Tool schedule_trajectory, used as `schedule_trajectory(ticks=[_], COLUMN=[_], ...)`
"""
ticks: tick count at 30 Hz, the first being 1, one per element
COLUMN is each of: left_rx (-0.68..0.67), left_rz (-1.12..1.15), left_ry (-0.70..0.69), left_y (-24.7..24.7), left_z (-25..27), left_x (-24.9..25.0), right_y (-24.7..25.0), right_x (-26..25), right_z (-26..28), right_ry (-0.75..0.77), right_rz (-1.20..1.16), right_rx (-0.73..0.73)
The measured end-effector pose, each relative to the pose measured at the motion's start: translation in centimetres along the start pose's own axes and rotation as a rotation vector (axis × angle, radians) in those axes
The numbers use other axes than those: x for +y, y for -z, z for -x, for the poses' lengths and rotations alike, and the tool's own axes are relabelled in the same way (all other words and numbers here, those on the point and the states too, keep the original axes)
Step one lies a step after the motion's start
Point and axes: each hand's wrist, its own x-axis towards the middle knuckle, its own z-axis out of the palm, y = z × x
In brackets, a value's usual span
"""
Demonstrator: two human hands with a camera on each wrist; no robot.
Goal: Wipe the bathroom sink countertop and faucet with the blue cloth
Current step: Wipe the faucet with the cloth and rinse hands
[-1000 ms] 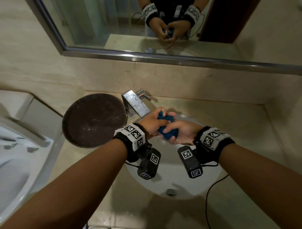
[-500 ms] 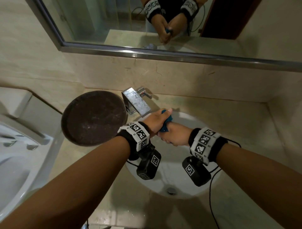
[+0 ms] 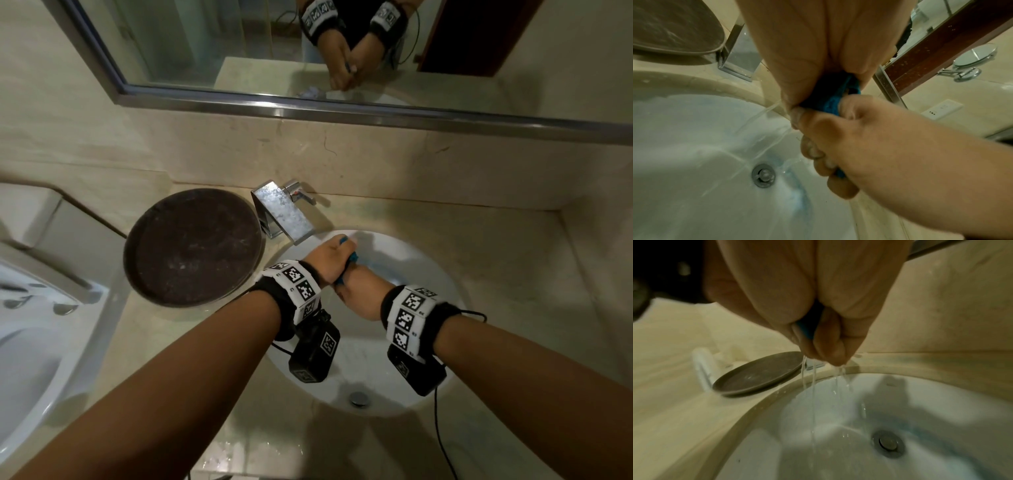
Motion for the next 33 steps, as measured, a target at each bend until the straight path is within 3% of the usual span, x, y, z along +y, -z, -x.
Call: schedule_trajectory(ticks=[3,9,13,16,19,22,26,29,31,33], left_rx=[-0.072,-0.079,-0.067,-0.008,0.097,0.064,-0.009,-0.083,-0.139,-0.169], left_rz=[0.033,0.192,0.431,0.451,0.528,0.669,0.815,0.932,0.838,0.710], left_ry=[-0.034,-0.041,0.056,0.047,-0.012,-0.019,-0.023,-0.002,-0.005,-0.040], left_y=[-0.4,0.1,0.3,-0.6,-0.7,-0.3,-0.2,0.0,0.1,-0.1], left_z=[0.4,1.3,1.4,1.4,0.9,0.9,1.1,1.1,1.2,1.2], left_x=[-0.1,0.1,-0.6,-0.8,-1.1,-0.7,0.2,0.8,1.1,1.2], right_y=[0.7,1.8,1.7,1.4,1.6,2.1,2.9,3.2,3.3,3.6], right_x=[0.7,1.5,2.1,2.1,1.9,2.0,2.4,3.0,3.0,2.5], right_z=[0.4,1.9,2.0,1.8,2.0,2.3,2.3,2.3,2.4,2.4], right_ry=[-0.037,-0.070,-0.009,-0.028,-0.026,-0.059,-0.260,-0.260,-0.201,-0.143], right_rz=[-0.250,-0.702,-0.768,-0.802,-0.893,-1.065,-1.351,-1.490,-1.562,-1.574], right_rx=[-0.010,-0.036,0.159,0.345,0.385,0.324,0.221,-0.083,-0.277,-0.382])
